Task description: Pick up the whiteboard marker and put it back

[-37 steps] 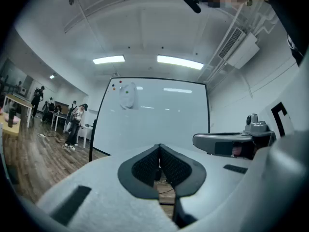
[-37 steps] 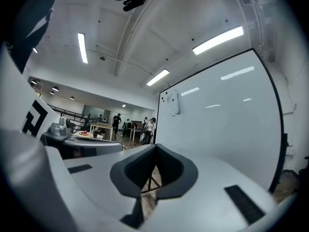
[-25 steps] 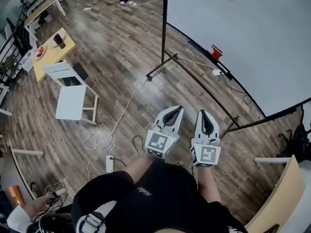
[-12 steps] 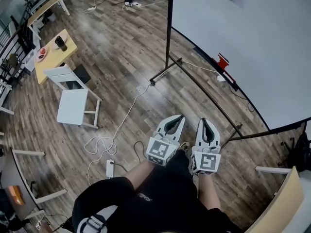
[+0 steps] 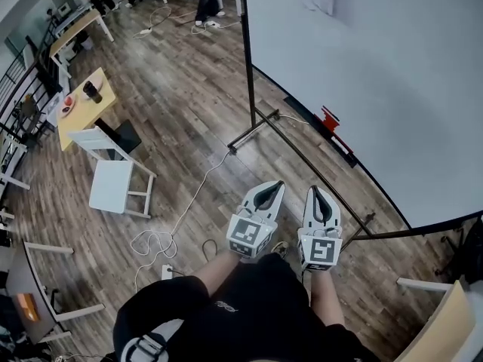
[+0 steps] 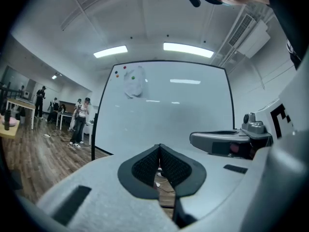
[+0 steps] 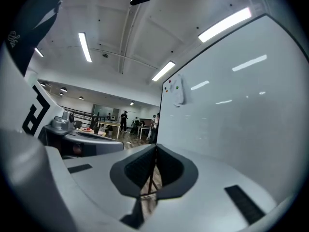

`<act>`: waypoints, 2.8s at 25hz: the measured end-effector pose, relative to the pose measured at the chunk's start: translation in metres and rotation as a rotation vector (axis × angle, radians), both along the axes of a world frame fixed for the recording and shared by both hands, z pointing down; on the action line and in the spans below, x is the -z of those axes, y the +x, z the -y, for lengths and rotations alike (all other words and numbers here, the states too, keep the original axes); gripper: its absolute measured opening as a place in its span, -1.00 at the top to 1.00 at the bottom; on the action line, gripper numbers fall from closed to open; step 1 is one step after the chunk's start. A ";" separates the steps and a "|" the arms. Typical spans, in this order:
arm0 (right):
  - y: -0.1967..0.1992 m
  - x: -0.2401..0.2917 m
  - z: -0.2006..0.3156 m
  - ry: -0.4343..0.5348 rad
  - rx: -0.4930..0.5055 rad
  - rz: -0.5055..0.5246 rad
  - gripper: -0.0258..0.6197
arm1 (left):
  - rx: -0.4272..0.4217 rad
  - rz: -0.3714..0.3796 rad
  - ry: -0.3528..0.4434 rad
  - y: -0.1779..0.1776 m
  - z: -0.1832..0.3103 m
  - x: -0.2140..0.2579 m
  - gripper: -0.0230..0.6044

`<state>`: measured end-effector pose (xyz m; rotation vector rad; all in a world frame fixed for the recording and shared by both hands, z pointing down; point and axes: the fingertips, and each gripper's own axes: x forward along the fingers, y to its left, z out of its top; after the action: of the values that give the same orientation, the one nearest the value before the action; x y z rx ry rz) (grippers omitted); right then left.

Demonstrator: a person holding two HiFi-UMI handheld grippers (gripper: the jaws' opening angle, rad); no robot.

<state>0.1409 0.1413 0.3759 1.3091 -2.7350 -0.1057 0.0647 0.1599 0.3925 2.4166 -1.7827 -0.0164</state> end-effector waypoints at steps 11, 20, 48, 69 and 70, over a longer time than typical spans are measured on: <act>0.071 -0.026 0.067 -0.069 -0.039 -0.005 0.91 | -0.056 0.037 -0.074 0.072 0.067 -0.020 0.91; 0.072 -0.056 0.111 -0.123 -0.074 -0.090 0.91 | -0.071 0.018 -0.116 0.061 0.114 -0.044 0.91; 0.057 -0.167 0.262 -0.379 -0.274 -0.684 0.91 | -0.337 -0.077 -0.284 0.004 0.259 -0.145 0.91; 0.079 -0.297 0.351 -0.487 -0.134 -1.140 0.87 | -0.334 0.002 -0.480 0.007 0.325 -0.238 0.91; 0.079 -0.299 0.353 -0.489 -0.134 -1.150 0.80 | -0.330 0.001 -0.487 0.006 0.327 -0.238 0.91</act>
<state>0.2197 -0.2112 0.6753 0.8568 -1.5588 -0.1161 0.0705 -0.1675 0.6310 2.2977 -1.1853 0.4021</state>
